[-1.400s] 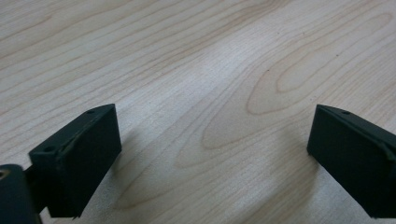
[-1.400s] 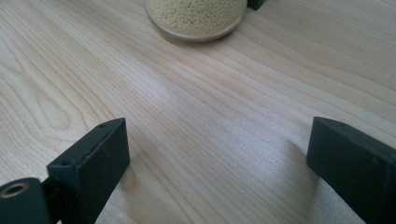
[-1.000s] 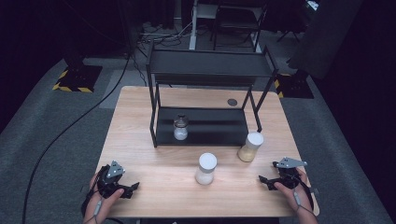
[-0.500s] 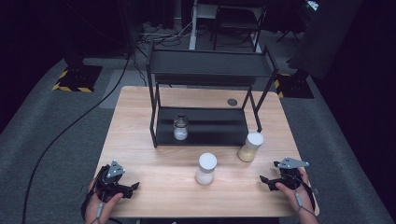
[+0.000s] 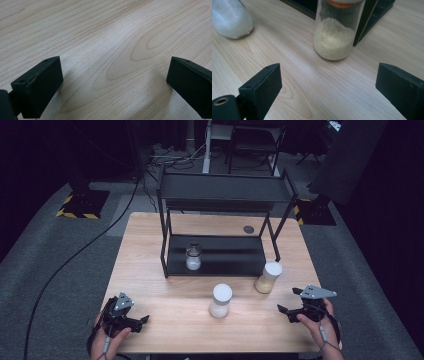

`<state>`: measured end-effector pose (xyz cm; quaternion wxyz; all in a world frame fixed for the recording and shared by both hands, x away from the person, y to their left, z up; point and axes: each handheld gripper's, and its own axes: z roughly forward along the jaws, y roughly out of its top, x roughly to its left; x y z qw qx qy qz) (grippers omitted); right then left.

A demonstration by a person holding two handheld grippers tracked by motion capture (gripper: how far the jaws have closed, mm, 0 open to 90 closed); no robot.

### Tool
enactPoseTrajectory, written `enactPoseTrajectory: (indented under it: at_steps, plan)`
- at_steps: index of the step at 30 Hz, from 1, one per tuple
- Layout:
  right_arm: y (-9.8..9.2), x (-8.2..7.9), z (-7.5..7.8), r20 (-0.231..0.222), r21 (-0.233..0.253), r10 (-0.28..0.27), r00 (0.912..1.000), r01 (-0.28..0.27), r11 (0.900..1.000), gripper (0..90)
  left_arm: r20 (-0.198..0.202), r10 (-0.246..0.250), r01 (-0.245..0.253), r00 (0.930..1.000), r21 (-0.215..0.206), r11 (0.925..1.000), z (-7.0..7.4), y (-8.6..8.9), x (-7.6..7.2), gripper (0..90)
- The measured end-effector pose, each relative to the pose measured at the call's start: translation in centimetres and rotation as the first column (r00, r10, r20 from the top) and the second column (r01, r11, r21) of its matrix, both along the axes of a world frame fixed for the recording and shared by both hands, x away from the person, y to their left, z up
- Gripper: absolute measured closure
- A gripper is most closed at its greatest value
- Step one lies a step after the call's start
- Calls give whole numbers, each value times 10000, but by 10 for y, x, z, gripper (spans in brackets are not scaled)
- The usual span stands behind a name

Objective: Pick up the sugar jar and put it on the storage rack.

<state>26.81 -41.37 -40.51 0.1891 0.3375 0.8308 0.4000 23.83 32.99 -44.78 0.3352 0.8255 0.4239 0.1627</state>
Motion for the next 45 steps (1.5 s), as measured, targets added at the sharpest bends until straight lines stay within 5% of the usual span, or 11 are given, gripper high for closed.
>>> enactPoseTrajectory:
  at_steps: [22,45]
  plan:
    - [-3,-2,43,33,514,176,9998,-178,9985,68,-1,-7,7,10000,0,10000,0,0,0,1]
    - [27,1,76,256,892,987,9948,-1006,9909,69,-13,-98,98,10000,14,10000,0,0,0,1]
